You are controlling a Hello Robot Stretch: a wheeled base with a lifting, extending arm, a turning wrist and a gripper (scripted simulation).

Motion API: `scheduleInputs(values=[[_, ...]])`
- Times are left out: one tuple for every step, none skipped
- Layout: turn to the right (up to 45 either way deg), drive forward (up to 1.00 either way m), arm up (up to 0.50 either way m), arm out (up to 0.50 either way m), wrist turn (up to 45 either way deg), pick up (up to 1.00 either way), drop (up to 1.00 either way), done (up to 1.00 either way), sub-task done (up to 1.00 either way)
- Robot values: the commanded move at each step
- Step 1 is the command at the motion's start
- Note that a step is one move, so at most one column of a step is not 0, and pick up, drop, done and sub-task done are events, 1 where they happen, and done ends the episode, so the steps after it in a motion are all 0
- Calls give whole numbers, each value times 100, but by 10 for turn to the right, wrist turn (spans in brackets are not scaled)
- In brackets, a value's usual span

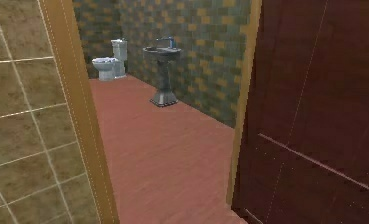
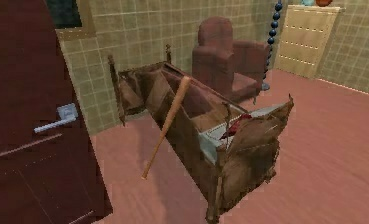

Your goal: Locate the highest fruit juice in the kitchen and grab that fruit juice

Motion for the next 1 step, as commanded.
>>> scheduleInputs(values=[[60,0,0,0,0,0,0,0,0]])
